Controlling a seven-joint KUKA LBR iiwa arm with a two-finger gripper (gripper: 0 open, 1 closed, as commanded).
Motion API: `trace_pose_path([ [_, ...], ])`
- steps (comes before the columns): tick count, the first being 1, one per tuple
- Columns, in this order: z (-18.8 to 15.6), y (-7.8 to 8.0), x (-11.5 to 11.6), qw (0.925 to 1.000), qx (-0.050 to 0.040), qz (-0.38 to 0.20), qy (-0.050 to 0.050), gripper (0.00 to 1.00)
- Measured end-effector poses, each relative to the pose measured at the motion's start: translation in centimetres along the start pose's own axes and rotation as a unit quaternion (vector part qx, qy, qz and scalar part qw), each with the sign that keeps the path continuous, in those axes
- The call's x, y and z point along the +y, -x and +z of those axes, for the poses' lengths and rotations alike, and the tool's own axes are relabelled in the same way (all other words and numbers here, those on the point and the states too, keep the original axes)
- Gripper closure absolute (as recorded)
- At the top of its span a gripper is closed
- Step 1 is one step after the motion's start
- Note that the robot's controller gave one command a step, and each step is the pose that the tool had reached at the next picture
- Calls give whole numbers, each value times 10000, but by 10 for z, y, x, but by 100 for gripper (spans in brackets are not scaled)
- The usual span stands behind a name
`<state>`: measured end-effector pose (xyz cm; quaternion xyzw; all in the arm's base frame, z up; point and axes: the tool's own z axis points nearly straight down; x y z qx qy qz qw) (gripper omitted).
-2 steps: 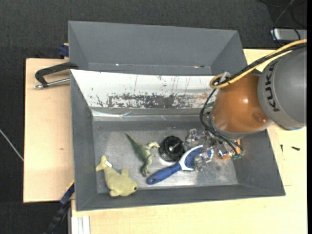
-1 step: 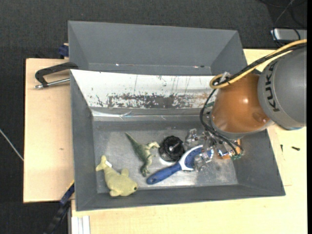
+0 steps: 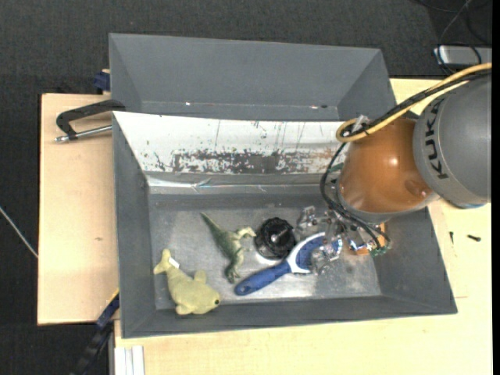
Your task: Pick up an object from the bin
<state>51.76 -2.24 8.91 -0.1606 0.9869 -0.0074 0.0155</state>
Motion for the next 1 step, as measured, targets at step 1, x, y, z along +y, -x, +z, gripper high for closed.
trace_pose_path([
  [1,0,0,0,10000,0,0,0,100],
])
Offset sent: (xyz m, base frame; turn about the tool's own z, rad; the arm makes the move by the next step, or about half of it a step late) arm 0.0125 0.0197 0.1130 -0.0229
